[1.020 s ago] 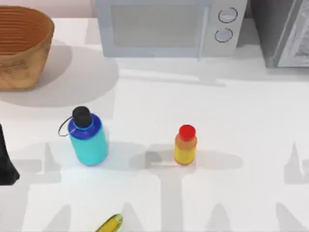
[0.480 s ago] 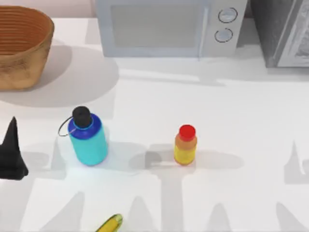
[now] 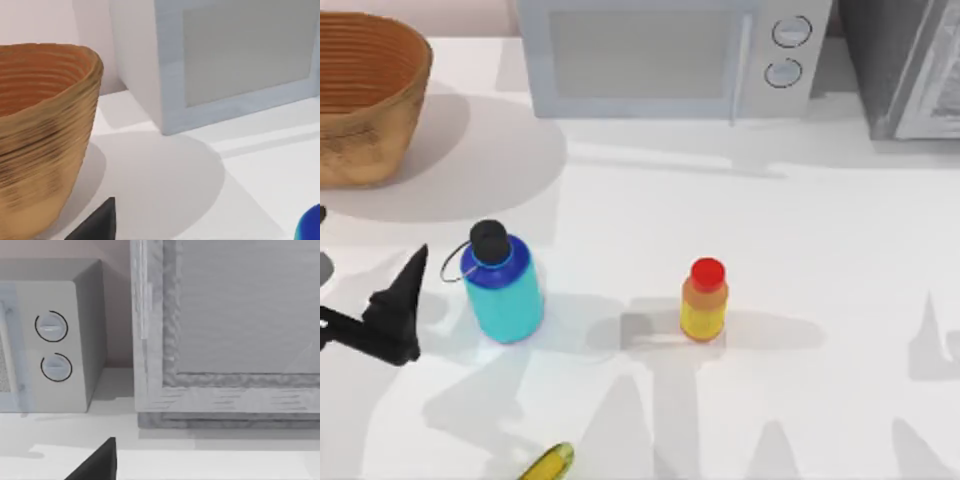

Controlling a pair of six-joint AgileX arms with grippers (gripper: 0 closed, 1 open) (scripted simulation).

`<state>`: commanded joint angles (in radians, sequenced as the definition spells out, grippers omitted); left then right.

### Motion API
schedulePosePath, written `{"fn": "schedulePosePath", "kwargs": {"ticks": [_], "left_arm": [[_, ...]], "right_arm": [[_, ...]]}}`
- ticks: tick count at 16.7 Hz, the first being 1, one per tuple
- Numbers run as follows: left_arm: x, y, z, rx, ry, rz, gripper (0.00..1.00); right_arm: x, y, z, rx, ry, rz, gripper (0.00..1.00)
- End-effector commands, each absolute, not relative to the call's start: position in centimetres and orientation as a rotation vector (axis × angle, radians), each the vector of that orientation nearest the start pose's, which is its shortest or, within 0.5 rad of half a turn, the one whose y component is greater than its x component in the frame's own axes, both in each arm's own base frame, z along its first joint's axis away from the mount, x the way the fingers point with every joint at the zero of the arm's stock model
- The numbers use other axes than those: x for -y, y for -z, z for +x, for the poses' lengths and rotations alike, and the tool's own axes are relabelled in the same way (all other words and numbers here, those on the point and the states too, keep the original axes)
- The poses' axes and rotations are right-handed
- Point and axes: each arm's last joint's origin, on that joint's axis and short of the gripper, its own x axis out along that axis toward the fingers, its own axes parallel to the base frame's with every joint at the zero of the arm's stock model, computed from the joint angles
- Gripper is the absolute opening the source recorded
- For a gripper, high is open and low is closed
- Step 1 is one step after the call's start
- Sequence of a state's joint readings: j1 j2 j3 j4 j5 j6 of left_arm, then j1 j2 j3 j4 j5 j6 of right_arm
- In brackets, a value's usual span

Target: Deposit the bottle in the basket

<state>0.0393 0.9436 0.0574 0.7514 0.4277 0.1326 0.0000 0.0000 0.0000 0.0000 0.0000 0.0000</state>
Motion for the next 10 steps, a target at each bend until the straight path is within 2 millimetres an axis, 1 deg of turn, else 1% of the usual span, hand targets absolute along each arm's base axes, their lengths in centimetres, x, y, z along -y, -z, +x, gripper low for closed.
{"fn": "schedulePosePath", "kwargs": {"ticks": [5, 10], "left_arm": [[0.6, -11.7, 18.9, -0.149, 0.581, 0.1, 1.0], [0.5, -8.5, 19.5, -0.179, 0.734, 0.089, 1.0]], "right_arm": [[0.1, -16.0, 10.6, 0.0, 0.0, 0.0, 1.0], [0.1, -16.0, 10.6, 0.0, 0.0, 0.0, 1.0]]}}
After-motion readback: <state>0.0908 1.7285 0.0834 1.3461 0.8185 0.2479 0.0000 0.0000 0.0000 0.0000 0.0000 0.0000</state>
